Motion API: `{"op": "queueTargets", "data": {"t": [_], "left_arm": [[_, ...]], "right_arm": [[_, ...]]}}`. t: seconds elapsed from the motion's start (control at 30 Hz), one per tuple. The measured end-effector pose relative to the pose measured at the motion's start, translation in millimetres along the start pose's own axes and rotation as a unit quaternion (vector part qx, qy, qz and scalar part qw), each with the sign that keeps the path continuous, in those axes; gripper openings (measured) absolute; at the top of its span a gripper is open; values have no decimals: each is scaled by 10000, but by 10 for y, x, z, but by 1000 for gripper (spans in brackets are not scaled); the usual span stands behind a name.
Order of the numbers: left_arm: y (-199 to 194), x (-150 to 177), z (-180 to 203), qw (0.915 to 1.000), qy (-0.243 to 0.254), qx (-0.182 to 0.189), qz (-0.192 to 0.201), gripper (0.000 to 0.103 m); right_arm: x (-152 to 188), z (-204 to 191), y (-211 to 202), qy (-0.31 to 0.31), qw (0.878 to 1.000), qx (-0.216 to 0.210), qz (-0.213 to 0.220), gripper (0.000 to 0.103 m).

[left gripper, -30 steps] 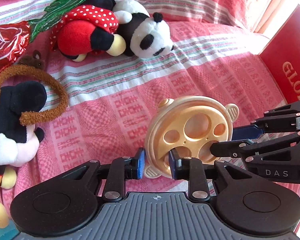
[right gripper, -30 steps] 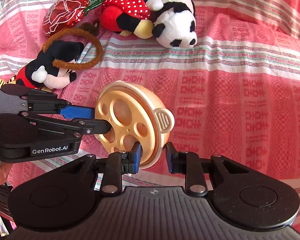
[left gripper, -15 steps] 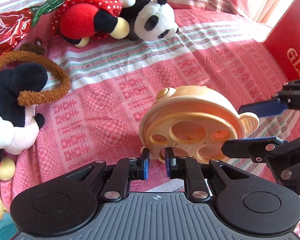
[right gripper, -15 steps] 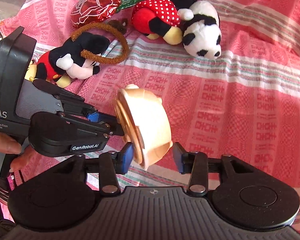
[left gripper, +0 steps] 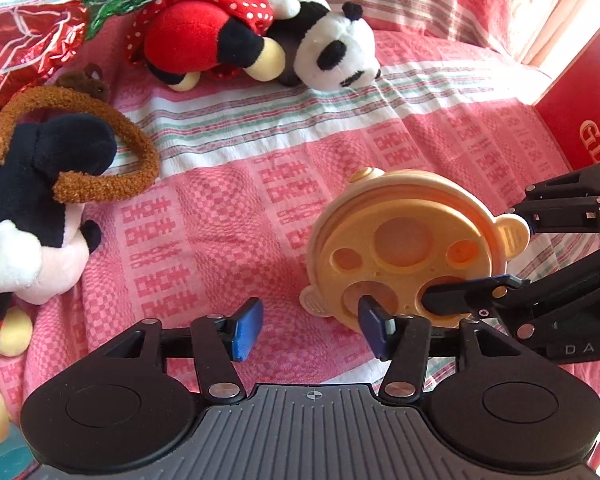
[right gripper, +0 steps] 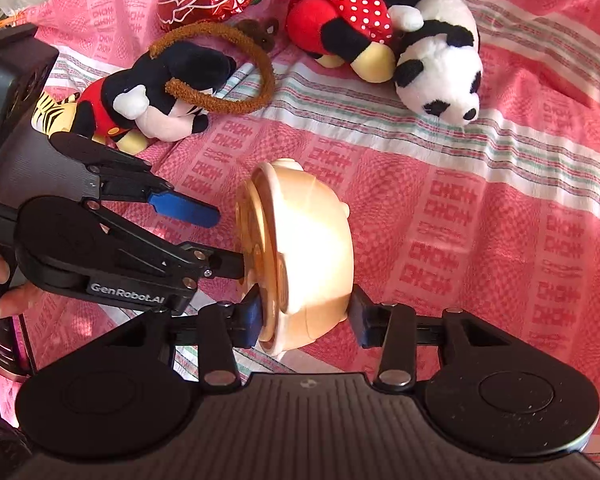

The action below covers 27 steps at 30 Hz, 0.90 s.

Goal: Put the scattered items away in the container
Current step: 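Lift the beige container, tilting it on its edge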

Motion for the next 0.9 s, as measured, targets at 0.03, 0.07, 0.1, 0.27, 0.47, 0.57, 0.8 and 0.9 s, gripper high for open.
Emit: {"op": "queueTargets", "data": {"t": [0.03, 0.07, 0.1, 0.27, 0.47, 0.57, 0.8, 0.9], "left_arm": [[0, 12, -42, 10000, -53, 38, -1, 73], [14, 14, -61, 10000, -74, 50, -9, 73], [30, 8, -68, 10000, -77, 55, -9, 75], [67, -125, 1, 9998, 91, -90, 163, 77], [96, -198, 62, 9996, 153, 5, 242, 52], [91, -205, 170, 9996, 151, 46, 217, 16], [100, -182, 117, 9991, -366, 38, 202, 9], [96, -170, 157, 9989, -332, -231, 241, 28]], "right_arm": [[-3, 13, 2, 42, 10000, -30, 0, 48], [-9, 25, 5, 85, 9999, -60, -1, 48], [-15, 39, 9, 132, 9999, -94, -6, 48], [3, 182, 8, 588, 9979, -279, 16, 49], [-23, 233, -26, 806, 9964, -196, 171, 49], [-65, 117, -40, 581, 9981, 35, 211, 48], [-30, -7, -21, 454, 9980, 414, 127, 48], [-41, -40, -12, 422, 9977, 518, 110, 47]]}}
Point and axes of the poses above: each gripper's, at about its wrist camera, not at the fingertips, and y roughly the way its jaws point, z to its right, x to its underside, the point moved 2 cm from there along y, roughly the way its jaws point, and after that the axes turned 3 degrees about y, right-handed, at the moved point
